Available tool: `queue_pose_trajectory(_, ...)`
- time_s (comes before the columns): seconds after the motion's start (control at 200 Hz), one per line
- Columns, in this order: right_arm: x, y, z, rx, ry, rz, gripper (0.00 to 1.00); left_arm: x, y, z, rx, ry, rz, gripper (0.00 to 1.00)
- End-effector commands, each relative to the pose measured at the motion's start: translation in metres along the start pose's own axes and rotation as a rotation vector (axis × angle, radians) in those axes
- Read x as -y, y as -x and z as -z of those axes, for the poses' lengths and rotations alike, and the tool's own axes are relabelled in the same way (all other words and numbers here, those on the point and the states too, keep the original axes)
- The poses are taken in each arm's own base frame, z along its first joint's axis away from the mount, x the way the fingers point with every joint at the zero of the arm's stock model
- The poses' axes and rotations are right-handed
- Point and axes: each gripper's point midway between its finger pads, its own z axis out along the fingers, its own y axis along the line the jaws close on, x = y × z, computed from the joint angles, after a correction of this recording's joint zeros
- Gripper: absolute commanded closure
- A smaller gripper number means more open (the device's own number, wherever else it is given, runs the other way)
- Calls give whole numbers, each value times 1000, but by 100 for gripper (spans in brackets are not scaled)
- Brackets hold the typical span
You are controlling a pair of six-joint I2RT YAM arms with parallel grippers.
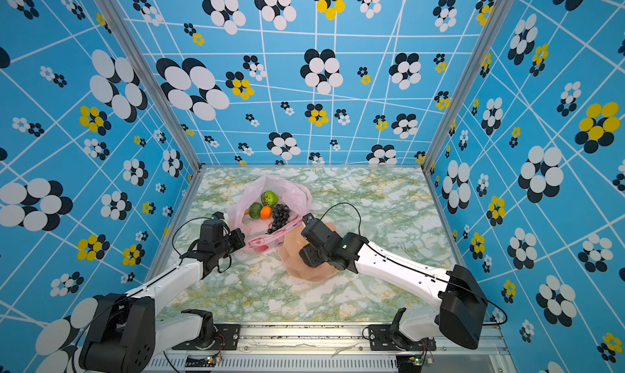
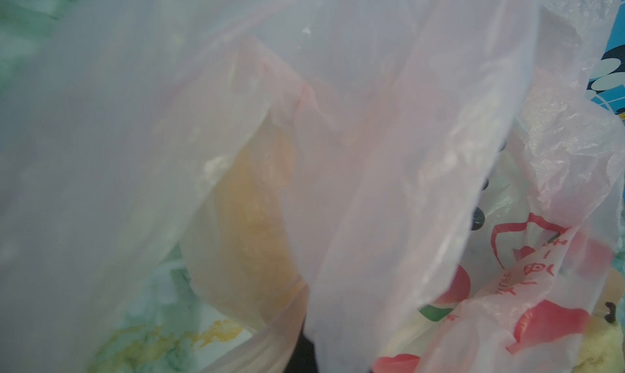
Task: Take fruits out of the plastic bag
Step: Place the fruit on the plate.
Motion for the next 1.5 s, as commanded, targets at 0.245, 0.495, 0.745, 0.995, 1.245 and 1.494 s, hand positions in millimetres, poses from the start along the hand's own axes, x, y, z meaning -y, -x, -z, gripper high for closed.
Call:
queue_pose_trajectory(0.245,31,-50,-11,-107,-105,-81,45,-3,-6,-3,-19,-3,-6,100)
queue_pose_trajectory(0.495,37,-53,-28,-124,-109,-122,45,-5,-7,-3,-17,3,-7,100)
queue_pose_trajectory(0.745,38,-56,-40,-143,-119,-121,44,-4,-6,-3,-18,-1,-8,100)
queue_pose_trajectory(0.995,36,-56,-53,-171,-131,-104,42,-4,-6,-3,-15,-1,-9,100)
queue_pose_trajectory(1.245,35,-54,-57,-172,-132,-92,36,-4,-6,-3,-17,-1,-9,100)
queue_pose_trajectory(1.494,37,-50,-54,-170,-142,-81,24,-3,-5,-2,-14,-4,-10,100)
